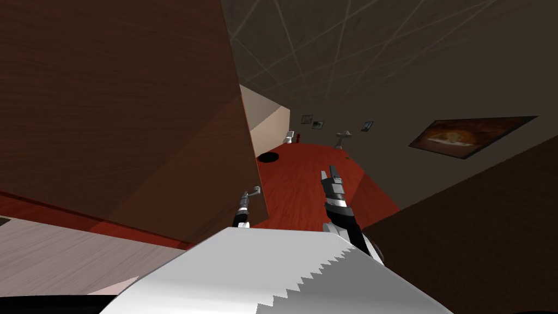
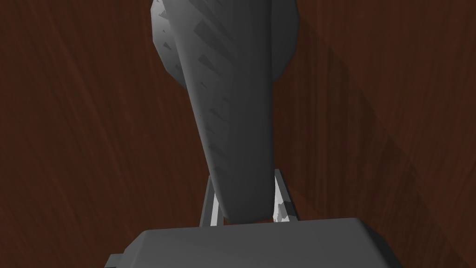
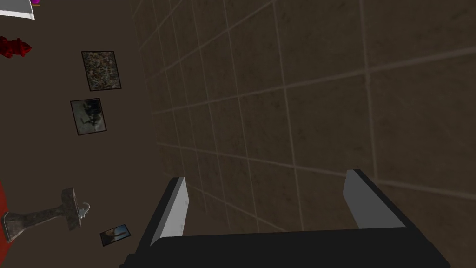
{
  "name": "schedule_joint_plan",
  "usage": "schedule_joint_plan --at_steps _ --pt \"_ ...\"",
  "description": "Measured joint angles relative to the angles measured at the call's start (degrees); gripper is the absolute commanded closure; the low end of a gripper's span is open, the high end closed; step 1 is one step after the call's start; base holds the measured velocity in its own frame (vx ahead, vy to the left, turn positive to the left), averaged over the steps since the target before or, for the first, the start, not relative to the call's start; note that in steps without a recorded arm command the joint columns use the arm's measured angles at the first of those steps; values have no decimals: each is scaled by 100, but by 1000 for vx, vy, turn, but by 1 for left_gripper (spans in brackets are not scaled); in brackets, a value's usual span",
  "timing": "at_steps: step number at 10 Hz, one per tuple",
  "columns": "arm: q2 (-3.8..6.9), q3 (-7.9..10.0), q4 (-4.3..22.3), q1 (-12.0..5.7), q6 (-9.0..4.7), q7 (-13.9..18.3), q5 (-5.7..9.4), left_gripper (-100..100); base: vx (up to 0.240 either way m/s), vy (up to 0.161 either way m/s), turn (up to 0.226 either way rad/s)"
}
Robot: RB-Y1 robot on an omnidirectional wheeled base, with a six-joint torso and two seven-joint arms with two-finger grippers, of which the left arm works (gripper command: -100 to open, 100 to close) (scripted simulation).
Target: Push the door open
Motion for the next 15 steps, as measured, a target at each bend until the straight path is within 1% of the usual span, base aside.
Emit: schedule_joint_plan --at_steps 1,2,3,7,8,9,10,11,12,13,14,15 --pt "-23 63 4 4 18 -28 31 100 191 -36 75" --pt "-67 126 -64 52 42 -66 58 100 187 -43 85" --pt "-106 198 -84 48 58 -112 88 100 194 -39 90" --pt "-250 455 -15 20 -56 -234 193 100 167 -48 80" --pt "-320 517 -68 51 -42 -272 218 100 133 -75 69" --pt "-352 573 -65 53 -62 -291 241 100 121 -81 49" --pt "-382 621 -24 36 -100 -296 263 100 98 -90 35" --pt "-424 666 133 -63 -188 -314 283 100 56 -77 13" --pt "-459 674 112 -47 -200 -329 286 100 13 -32 -2" --pt "-471 678 67 -34 -163 -339 288 100 -4 4 30" --pt "-460 695 63 -24 -156 -339 295 100 123 1 30" --pt "-413 715 3 54 -105 -360 318 100 168 -16 43"
